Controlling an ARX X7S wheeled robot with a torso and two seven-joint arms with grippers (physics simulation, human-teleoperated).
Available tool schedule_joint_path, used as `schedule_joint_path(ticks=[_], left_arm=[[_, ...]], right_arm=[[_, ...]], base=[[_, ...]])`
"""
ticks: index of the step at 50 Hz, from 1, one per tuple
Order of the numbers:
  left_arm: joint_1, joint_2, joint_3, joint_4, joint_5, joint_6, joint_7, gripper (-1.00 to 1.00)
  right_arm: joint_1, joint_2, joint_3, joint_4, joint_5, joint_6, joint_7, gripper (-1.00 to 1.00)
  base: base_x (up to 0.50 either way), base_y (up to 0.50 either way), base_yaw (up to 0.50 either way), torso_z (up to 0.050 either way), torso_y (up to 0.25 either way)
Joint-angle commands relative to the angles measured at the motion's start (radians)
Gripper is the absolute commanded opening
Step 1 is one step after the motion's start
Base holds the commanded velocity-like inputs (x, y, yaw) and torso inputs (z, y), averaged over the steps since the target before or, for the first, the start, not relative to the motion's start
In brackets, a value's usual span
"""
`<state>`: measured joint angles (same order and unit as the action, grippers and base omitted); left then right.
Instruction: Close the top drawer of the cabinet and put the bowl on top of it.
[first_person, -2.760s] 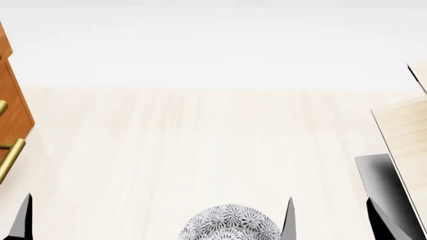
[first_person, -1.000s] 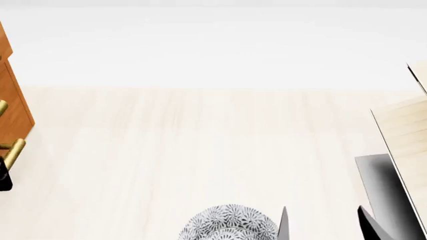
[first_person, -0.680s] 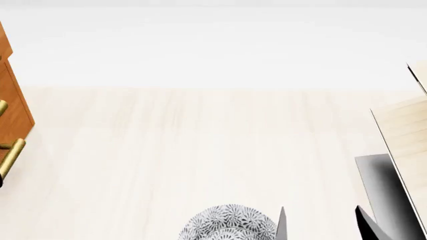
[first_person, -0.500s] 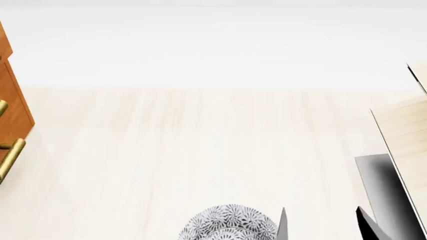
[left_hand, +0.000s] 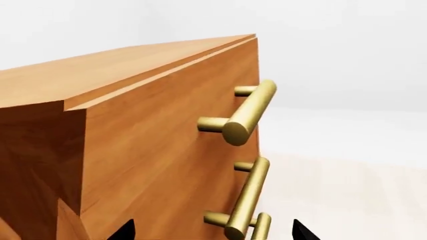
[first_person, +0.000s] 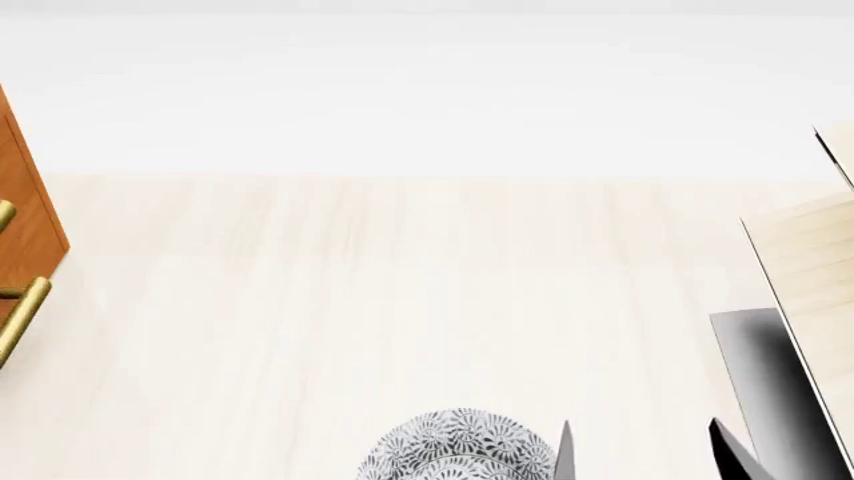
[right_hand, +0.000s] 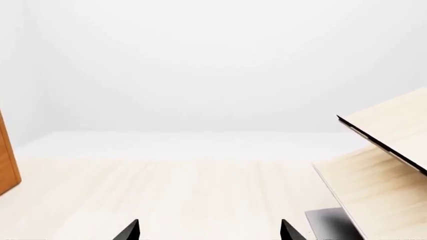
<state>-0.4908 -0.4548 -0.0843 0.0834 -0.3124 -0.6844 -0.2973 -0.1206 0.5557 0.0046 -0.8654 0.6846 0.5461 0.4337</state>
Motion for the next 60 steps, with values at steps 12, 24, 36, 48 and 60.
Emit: schedule_joint_path(ticks=[12,24,36,48,60], left_arm=[[-0.043,0.001,-0.028,-0.096,0.008,0.020,-0.024,1.00],[-0.066,0.001,-0.031,-0.112,0.008,0.019,-0.030,1.00],[-0.033,-0.003,-0.038,-0.021,-0.021,-0.019,-0.026,1.00],[0.044,-0.006,-0.003,0.160,-0.054,-0.069,-0.006,1.00],[0.166,-0.001,0.009,0.349,-0.099,-0.093,0.005,1.00]], right_arm=[[0.016,0.004,-0.028,0.027,-0.003,-0.005,0.004,1.00],[0.036,0.008,-0.039,0.029,0.006,0.011,0.012,1.00],[0.022,0.014,-0.033,0.016,0.010,0.004,0.016,1.00],[0.009,0.029,-0.023,-0.002,0.024,-0.001,0.031,1.00],[0.019,0.021,-0.044,0.016,0.013,-0.008,0.025,1.00]], base=[[0.00,0.00,0.00,0.000,0.000],[0.00,0.00,0.00,0.000,0.000],[0.00,0.00,0.00,0.000,0.000],[0.00,0.00,0.00,0.000,0.000],[0.00,0.00,0.00,0.000,0.000]])
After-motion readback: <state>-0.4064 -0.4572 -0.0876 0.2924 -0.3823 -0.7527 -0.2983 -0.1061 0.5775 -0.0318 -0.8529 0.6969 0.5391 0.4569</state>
